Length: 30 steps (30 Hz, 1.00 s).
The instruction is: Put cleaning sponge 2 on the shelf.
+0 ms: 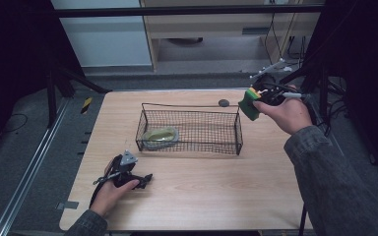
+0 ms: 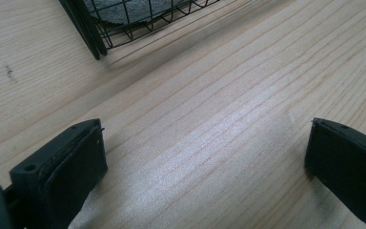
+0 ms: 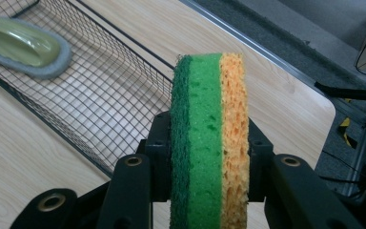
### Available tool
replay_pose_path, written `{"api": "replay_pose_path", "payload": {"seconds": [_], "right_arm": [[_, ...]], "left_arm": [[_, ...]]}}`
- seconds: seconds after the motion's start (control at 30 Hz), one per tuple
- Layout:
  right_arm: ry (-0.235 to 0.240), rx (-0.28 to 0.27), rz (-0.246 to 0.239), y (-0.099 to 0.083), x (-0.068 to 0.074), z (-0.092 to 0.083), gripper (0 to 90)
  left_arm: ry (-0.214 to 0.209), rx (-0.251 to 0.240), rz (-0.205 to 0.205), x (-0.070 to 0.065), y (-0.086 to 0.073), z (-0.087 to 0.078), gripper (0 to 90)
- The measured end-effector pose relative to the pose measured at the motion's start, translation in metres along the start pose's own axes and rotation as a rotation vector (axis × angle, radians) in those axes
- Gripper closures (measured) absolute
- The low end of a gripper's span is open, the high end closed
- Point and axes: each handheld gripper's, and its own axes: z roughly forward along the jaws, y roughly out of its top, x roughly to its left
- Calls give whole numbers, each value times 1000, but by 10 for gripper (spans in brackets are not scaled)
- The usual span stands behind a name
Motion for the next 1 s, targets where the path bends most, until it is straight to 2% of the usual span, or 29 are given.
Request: {"api": "replay_pose_path", "payload": {"seconds": [0.07, 0.17, 0.37, 0.63, 0.77, 1.0], "right_arm": [[8, -5, 4, 5, -1, 1, 645], [-2, -8, -20, 16, 0, 2, 645], [6, -18, -33, 26, 5, 10, 646], [11, 16, -71, 31, 18, 28, 646], [33, 23, -99, 34, 27, 40, 646], [50, 38, -108, 30, 33, 55, 647]], "left_arm": [[2, 0, -1, 0, 0, 0, 0], [2, 0, -2, 0, 0, 0, 0], [2, 0, -2, 0, 0, 0, 0], [1, -1, -2, 0, 0, 0, 0], [1, -1, -2, 0, 0, 1, 0], [2, -1, -4, 0, 1, 1, 0]]}}
